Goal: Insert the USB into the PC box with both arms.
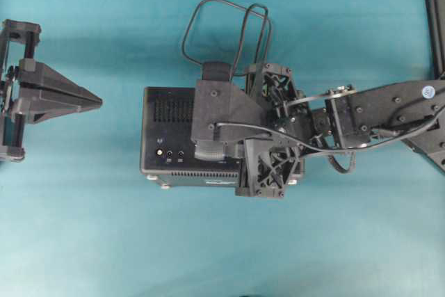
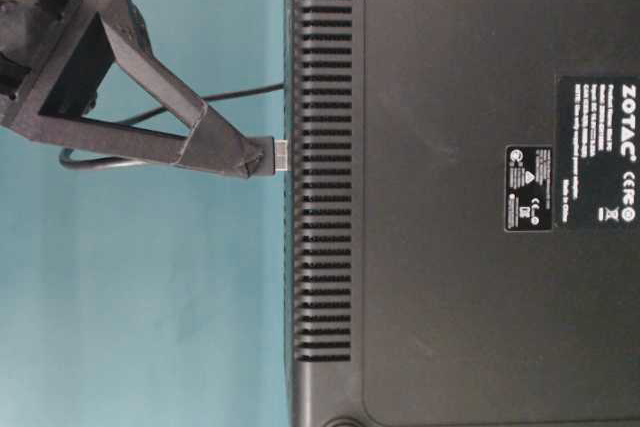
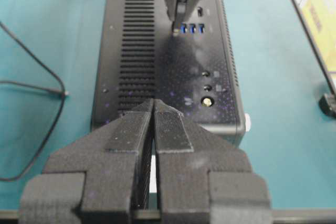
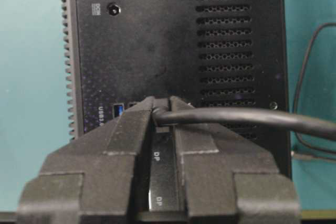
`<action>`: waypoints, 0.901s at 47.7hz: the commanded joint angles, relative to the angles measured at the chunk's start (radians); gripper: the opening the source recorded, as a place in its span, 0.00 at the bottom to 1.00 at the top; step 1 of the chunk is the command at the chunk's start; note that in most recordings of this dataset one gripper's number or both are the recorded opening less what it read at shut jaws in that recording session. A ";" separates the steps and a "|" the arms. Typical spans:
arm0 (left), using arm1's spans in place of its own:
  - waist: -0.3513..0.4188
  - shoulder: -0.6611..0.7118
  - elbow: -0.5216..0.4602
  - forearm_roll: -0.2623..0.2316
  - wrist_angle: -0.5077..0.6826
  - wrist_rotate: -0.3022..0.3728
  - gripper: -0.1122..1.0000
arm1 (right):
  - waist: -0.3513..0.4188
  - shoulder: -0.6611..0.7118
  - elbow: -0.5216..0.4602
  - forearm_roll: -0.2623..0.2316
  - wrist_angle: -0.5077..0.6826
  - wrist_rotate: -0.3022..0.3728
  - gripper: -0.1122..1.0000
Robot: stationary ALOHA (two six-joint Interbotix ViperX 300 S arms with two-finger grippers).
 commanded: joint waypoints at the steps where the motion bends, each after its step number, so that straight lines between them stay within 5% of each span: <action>1: -0.002 0.002 -0.014 0.003 -0.011 -0.002 0.10 | 0.012 -0.021 -0.011 0.005 -0.003 -0.003 0.21; 7: -0.002 0.002 -0.014 0.003 -0.011 -0.002 0.10 | 0.014 -0.025 -0.015 0.005 -0.003 -0.003 0.31; 20: -0.002 0.002 -0.014 0.003 -0.011 -0.002 0.10 | 0.012 -0.031 -0.037 -0.023 0.012 -0.002 0.72; 43: -0.003 0.002 -0.017 0.003 -0.009 -0.002 0.10 | 0.012 -0.087 -0.015 -0.130 0.009 0.005 0.71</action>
